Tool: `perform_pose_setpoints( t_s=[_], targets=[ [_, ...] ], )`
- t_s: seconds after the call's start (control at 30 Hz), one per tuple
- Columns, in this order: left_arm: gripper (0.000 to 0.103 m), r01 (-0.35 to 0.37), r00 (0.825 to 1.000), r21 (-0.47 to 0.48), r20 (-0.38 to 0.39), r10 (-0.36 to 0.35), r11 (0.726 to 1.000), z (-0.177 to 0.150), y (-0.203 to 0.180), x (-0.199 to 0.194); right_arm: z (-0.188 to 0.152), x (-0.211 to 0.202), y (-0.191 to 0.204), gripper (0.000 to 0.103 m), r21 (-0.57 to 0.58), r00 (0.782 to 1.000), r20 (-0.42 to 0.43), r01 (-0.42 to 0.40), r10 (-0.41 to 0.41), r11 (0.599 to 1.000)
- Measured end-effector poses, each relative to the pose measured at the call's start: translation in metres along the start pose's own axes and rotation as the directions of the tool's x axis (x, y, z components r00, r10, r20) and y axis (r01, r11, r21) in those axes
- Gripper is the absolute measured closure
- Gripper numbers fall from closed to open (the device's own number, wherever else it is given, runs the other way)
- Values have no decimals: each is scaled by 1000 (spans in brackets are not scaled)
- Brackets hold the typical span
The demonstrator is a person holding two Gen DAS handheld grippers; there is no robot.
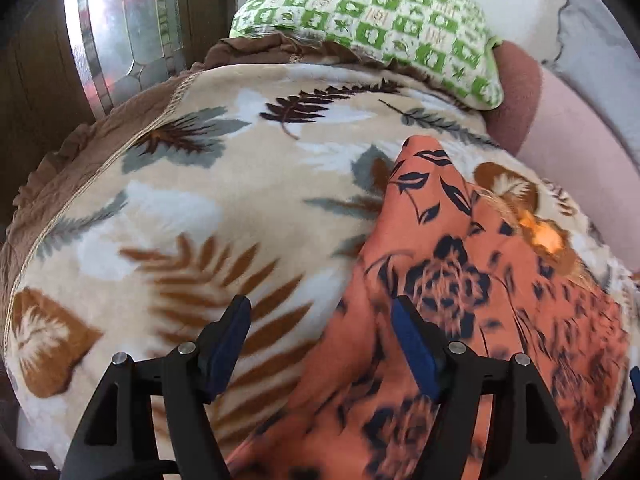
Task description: Fold small clothes
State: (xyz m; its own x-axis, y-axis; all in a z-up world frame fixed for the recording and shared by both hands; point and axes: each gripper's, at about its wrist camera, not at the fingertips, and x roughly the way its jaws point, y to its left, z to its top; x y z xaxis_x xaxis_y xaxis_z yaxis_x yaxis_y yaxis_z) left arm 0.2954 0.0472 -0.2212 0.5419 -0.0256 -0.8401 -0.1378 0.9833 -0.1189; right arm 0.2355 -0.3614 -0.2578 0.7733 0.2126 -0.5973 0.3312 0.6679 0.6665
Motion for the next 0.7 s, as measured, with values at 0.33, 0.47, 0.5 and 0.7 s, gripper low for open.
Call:
perform_pose_setpoints(
  t_s=[0.33,0.47,0.5,0.7],
  targets=[
    [29,56,996,46,-78,-52,997,-81,107,-82,-36,-119,-25,38,-51,999,38,-29,31,998],
    [29,160,980,78,-131,-149,984,-102,121,-103,-63,-155,-62,38,27,999,-8,-44,44,999],
    [30,182,975,91,-143,-168,979,-106,122,-105,-68,-161,-65,38,29,999,-9,-39,39,999],
    [60,274,937,150,-264,-229,950,-124,119,-94,-92,-192,-79,38,36,997,-59,-39,41,999]
  ],
)
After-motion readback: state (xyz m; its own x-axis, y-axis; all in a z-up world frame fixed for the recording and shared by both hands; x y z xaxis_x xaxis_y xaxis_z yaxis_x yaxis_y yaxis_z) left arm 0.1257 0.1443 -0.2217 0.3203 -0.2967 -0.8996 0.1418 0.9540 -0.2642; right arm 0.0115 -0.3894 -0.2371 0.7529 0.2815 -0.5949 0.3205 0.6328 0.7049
